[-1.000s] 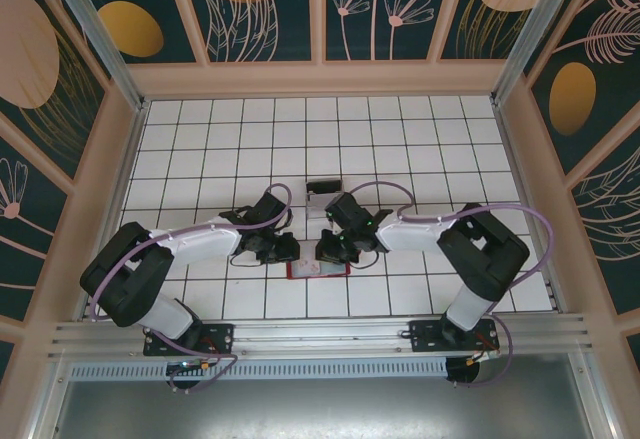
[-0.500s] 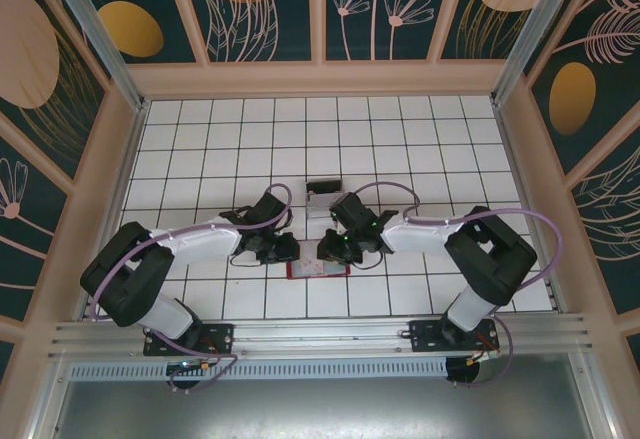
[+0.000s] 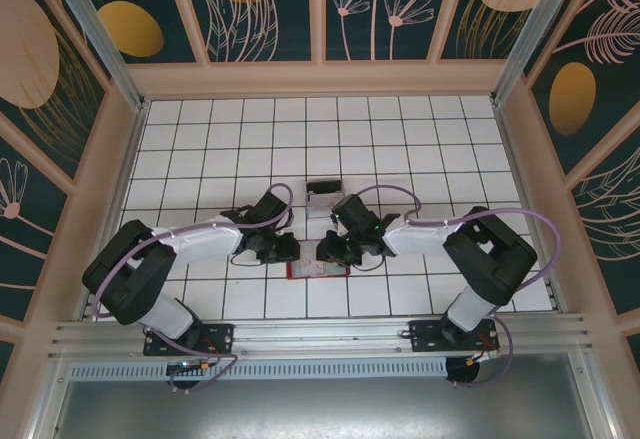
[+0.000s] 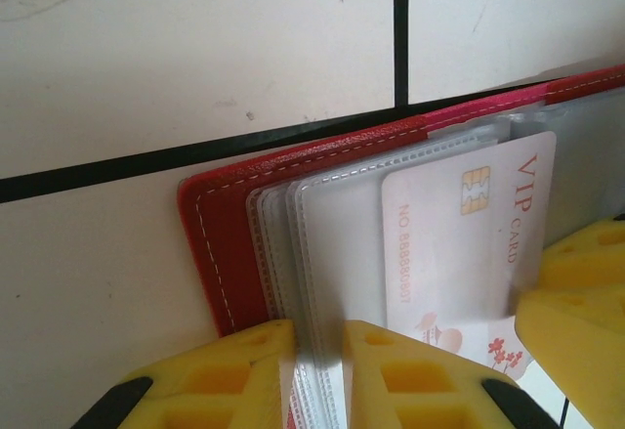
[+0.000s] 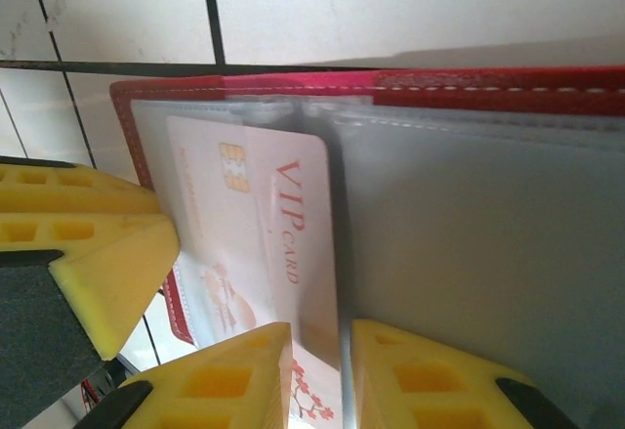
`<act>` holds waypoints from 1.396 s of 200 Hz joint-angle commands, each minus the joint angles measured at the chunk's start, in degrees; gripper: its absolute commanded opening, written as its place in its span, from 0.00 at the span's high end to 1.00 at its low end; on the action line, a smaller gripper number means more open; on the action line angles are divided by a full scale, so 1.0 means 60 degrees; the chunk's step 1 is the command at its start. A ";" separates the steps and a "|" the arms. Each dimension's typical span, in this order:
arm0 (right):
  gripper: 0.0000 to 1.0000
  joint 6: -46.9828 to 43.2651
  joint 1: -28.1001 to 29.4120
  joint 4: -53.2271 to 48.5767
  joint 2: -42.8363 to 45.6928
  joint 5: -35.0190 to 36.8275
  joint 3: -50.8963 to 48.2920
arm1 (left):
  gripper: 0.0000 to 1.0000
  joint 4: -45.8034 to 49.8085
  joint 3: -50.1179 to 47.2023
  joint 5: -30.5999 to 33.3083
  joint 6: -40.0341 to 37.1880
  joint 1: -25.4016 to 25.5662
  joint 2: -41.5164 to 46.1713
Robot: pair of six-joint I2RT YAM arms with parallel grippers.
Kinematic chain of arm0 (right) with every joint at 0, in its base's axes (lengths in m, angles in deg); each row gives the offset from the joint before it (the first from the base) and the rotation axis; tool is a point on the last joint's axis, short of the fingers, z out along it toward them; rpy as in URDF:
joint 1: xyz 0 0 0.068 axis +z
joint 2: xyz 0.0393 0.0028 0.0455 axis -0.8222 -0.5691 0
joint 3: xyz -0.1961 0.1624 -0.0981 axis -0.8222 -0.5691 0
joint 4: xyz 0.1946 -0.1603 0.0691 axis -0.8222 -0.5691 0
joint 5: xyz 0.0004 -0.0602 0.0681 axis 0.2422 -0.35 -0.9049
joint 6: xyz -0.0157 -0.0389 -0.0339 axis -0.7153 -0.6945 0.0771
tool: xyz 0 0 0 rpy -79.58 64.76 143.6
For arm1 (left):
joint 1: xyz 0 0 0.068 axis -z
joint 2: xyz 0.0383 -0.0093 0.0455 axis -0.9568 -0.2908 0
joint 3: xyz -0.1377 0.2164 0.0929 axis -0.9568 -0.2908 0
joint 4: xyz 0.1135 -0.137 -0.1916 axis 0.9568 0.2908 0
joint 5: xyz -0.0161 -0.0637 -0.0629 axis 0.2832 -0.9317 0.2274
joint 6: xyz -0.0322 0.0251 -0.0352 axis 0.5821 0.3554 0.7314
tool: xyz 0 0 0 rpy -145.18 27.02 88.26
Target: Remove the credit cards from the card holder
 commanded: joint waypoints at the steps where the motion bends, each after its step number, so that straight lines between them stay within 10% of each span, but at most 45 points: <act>1: 0.77 0.0148 -0.0066 0.0391 -0.0199 -0.0306 -0.0181 | 0.78 0.0657 -0.0149 0.0162 -0.0192 -0.0025 -0.0459; 279: 0.95 -0.0222 -0.0485 -0.0617 0.1324 0.0320 -0.0673 | 0.77 0.0862 0.0145 0.0338 -0.0134 -0.0025 -0.0437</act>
